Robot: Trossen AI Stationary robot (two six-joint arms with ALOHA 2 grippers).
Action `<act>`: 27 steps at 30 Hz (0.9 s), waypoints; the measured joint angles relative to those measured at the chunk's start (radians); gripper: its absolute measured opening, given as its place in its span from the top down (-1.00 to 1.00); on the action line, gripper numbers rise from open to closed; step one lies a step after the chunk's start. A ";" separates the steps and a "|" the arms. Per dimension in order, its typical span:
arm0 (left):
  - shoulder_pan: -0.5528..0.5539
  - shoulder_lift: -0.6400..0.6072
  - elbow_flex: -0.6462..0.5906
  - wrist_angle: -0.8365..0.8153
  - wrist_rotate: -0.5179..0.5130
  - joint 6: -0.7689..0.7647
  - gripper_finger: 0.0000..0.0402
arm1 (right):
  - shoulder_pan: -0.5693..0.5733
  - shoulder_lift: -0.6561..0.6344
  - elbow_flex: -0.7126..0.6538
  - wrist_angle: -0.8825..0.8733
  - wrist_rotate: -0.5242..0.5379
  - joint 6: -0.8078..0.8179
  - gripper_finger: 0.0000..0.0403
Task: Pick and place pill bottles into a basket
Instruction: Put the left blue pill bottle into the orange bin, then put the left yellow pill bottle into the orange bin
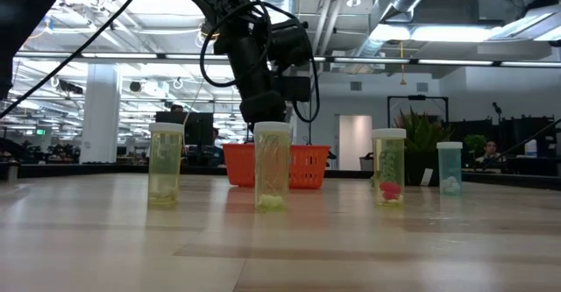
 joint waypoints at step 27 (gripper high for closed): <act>-0.135 -0.143 0.362 -0.617 0.075 -0.079 -0.31 | 0.000 0.000 0.000 0.000 0.000 0.000 1.00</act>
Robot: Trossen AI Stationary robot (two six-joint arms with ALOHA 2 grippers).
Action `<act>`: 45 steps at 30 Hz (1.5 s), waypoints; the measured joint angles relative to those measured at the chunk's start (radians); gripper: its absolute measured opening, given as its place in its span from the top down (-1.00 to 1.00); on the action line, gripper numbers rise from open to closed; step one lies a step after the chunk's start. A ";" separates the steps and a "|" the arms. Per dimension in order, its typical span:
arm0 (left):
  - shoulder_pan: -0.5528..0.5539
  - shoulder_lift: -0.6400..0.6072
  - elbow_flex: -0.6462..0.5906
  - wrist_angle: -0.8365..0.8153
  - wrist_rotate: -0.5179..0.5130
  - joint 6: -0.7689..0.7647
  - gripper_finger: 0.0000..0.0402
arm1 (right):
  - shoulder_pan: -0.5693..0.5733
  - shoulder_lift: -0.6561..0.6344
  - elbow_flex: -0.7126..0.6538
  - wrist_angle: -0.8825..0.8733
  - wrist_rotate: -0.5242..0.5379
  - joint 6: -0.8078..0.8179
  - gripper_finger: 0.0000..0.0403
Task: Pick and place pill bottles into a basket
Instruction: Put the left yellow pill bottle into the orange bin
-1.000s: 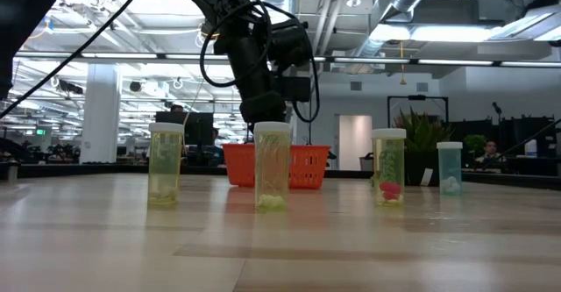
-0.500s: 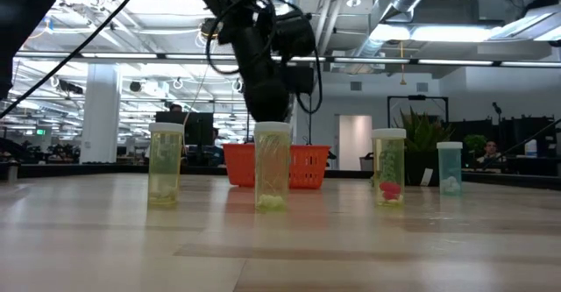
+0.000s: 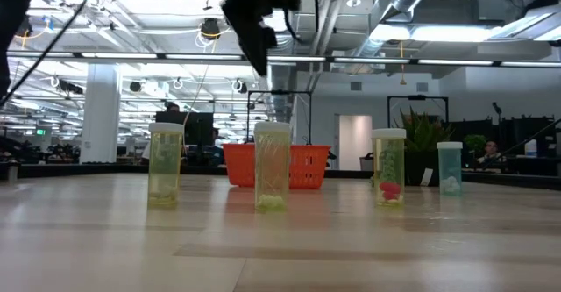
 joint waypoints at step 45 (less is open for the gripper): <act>-0.494 -0.144 -0.657 0.629 -0.181 -0.436 -0.28 | 0.000 0.000 0.000 -0.001 0.000 0.000 1.00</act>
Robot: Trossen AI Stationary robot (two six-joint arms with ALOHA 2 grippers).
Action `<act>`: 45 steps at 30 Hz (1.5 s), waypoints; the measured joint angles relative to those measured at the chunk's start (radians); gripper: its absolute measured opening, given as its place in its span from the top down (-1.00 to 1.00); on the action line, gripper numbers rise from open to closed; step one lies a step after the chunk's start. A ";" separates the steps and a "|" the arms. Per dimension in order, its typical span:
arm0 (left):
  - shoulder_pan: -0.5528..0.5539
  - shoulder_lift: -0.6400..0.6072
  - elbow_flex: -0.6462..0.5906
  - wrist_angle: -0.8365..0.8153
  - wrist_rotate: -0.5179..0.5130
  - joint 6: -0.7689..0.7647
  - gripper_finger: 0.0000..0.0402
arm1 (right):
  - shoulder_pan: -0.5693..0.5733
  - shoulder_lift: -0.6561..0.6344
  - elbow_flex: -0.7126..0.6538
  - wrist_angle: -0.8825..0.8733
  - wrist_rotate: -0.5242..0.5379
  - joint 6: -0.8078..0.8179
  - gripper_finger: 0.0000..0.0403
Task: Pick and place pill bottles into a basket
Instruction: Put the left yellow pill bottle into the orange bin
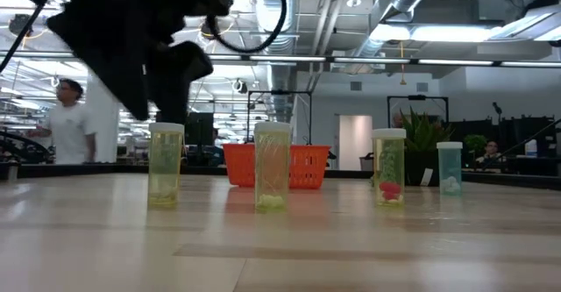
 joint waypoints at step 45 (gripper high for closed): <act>0.222 0.025 0.470 -0.322 -0.168 0.365 0.47 | 0.000 -0.001 0.000 -0.017 0.000 0.000 1.00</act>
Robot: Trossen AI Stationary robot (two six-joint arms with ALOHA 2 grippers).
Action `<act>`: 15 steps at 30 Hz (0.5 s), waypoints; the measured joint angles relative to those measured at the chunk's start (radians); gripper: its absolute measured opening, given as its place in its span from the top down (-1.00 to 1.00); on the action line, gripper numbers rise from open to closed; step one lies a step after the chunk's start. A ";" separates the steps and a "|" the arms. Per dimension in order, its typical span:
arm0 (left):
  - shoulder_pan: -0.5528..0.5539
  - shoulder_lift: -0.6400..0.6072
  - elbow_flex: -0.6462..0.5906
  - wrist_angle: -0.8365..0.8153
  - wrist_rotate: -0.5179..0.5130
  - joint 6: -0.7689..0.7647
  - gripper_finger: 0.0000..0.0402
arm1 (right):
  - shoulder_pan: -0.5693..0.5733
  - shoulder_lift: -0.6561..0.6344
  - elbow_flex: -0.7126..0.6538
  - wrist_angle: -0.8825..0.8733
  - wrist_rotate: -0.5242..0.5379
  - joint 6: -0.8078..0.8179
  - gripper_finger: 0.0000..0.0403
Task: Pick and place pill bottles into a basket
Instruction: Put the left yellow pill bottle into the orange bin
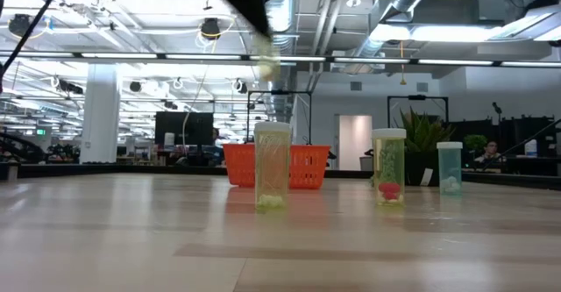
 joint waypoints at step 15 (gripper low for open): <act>0.320 0.130 0.080 0.074 0.247 0.176 0.45 | 0.000 0.000 0.000 0.000 0.000 0.000 1.00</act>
